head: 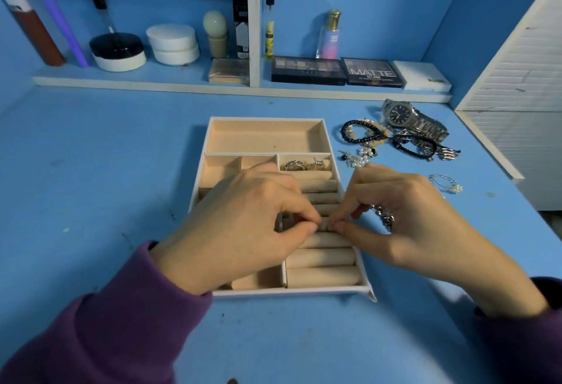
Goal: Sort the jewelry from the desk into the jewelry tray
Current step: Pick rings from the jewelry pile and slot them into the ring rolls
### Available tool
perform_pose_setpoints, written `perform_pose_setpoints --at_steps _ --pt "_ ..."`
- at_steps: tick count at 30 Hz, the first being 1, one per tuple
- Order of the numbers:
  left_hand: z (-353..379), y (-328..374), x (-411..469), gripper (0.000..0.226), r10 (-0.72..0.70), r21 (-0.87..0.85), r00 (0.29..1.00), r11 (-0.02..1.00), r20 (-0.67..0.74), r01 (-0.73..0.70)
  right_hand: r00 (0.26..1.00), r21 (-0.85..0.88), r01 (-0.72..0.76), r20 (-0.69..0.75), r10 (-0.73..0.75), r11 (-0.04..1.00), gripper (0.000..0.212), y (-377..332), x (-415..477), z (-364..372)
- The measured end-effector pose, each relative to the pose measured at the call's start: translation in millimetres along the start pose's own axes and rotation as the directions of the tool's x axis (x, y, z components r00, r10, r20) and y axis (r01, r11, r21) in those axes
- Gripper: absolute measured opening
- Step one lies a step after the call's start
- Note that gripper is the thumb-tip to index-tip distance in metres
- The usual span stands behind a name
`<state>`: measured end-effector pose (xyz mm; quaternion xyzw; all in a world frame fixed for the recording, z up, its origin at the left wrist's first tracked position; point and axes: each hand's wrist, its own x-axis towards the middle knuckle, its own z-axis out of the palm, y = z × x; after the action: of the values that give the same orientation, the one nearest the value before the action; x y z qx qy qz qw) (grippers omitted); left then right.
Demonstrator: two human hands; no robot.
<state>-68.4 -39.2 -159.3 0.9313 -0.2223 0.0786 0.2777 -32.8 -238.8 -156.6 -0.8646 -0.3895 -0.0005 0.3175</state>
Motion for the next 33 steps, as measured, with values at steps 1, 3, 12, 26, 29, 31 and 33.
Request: perform_pose_setpoints --at_steps 1,3,12,26,29,31,33 --pt "-0.4 -0.6 -0.2 0.022 0.001 -0.002 1.0 1.0 -0.001 -0.001 1.0 0.012 -0.007 0.01 0.007 1.0 0.009 -0.2 -0.2 -1.1" --pt "-1.2 -0.9 0.4 0.019 -0.004 -0.012 1.0 1.0 -0.014 0.004 1.0 0.033 -0.021 0.016 0.02 0.999 0.011 -0.2 -0.6 -3.1" --pt "-0.9 -0.1 1.4 0.01 0.011 0.014 1.0 1.0 -0.006 -0.011 0.999 0.027 -0.037 0.007 0.037 0.999 0.006 -0.5 0.7 -2.4" --pt "1.5 -1.4 1.2 0.012 0.028 0.061 0.999 0.998 0.025 -0.029 0.998 0.038 -0.047 0.037 0.046 0.998 0.006 1.7 0.8 0.5" --pt "1.8 -1.6 1.5 0.009 0.042 0.061 0.999 0.997 0.024 -0.044 0.997 0.059 -0.057 0.054 0.053 0.997 0.006 3.1 1.5 -0.3" --pt "1.0 -2.5 1.7 0.013 0.04 0.049 0.999 0.998 0.035 -0.042 0.996 0.106 -0.079 0.054 0.074 0.991 0.006 3.3 1.4 -2.9" --pt "-1.0 -3.9 2.0 0.019 0.019 0.016 0.998 1.0 0.057 -0.02 0.993 0.193 -0.115 0.004 0.116 0.974 0.006 4.6 0.7 -8.6"
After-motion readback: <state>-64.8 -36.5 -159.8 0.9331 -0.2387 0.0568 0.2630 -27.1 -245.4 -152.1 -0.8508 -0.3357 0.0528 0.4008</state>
